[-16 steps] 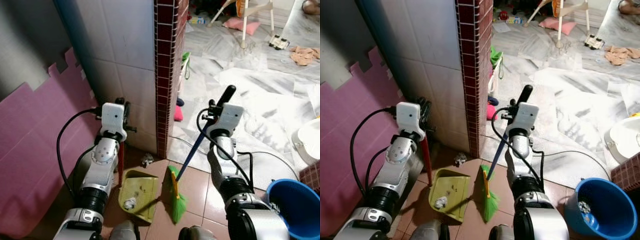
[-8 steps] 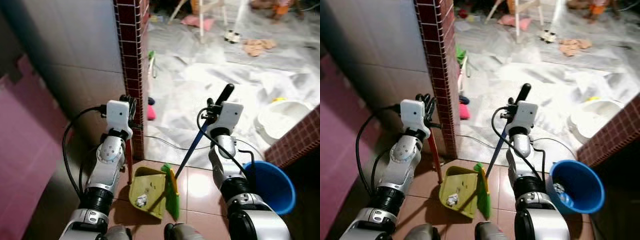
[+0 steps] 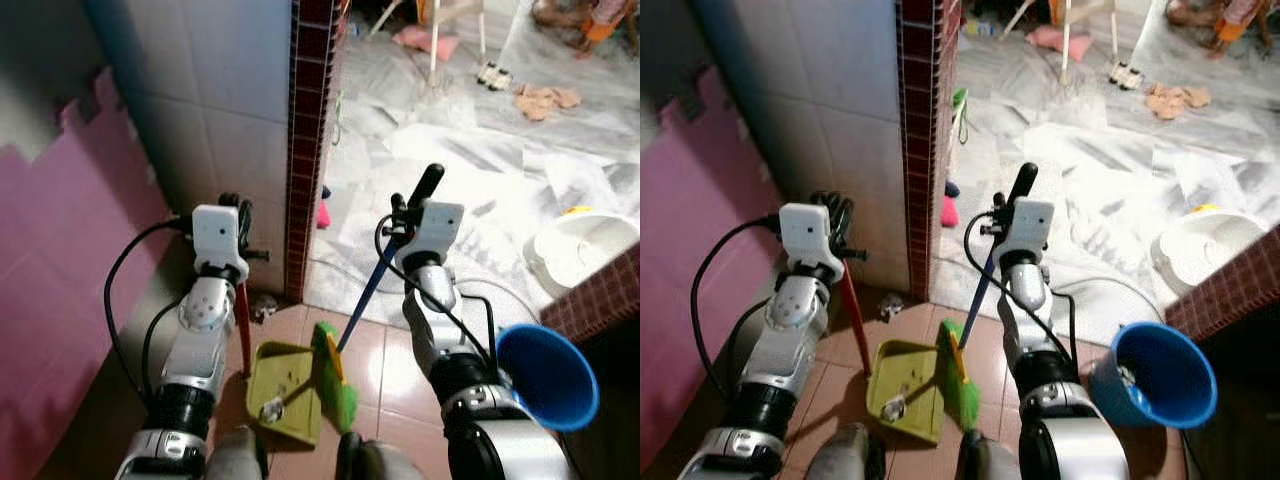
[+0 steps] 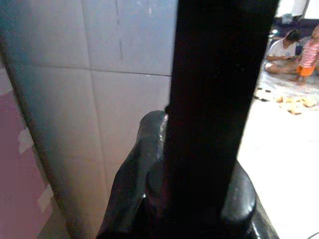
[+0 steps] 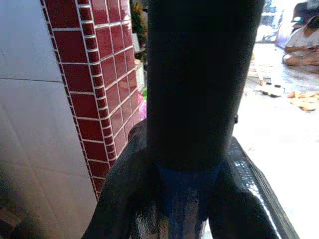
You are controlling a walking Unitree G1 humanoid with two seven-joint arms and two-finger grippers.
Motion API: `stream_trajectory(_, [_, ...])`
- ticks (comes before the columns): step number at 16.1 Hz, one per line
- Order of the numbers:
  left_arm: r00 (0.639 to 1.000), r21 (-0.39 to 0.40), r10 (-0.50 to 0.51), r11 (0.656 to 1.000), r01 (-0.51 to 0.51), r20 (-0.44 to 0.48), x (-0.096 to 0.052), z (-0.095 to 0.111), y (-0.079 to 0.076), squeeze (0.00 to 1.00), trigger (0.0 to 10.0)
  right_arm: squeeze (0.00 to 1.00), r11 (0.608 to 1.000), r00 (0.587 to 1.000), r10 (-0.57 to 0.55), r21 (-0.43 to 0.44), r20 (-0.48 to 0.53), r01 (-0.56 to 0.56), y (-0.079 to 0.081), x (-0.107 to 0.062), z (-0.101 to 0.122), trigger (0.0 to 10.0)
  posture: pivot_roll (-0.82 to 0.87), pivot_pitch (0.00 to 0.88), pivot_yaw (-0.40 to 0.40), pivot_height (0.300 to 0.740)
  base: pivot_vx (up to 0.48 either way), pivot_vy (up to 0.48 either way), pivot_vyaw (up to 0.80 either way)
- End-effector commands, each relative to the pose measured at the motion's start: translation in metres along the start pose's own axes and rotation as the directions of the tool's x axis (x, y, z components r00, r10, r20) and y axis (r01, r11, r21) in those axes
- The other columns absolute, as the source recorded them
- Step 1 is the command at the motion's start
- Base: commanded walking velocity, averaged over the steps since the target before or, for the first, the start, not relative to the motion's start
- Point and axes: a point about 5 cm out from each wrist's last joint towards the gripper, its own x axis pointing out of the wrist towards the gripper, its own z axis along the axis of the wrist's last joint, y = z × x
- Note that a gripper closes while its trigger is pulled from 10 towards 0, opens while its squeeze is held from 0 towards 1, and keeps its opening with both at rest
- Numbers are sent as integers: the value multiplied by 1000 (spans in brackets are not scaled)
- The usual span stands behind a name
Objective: Sweep floor
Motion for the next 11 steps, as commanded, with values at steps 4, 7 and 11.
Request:
stream_trajectory(4, [998, -20, -39, 999, 40, 51, 3, 14, -11, 0, 10000, 0, 1000, 1000, -22, -15, 8, 22, -8, 0, 4, 10000, 29, 8, -49, 740, -255, 0, -633])
stream_trajectory(7, [998, -24, -44, 999, 45, 43, 3, 13, -13, 0, 10000, 0, 999, 1000, -26, -18, 6, 27, -10, 0, 5, 10000, 29, 11, -51, 740, -251, 0, -660])
stream_trajectory(11, [998, -20, -45, 999, 46, 37, 3, 13, -11, 0, 10000, 0, 1000, 1000, -10, -22, 6, 10, -6, 2, 6, 10000, 30, 1, -56, 740, -251, 0, -595])
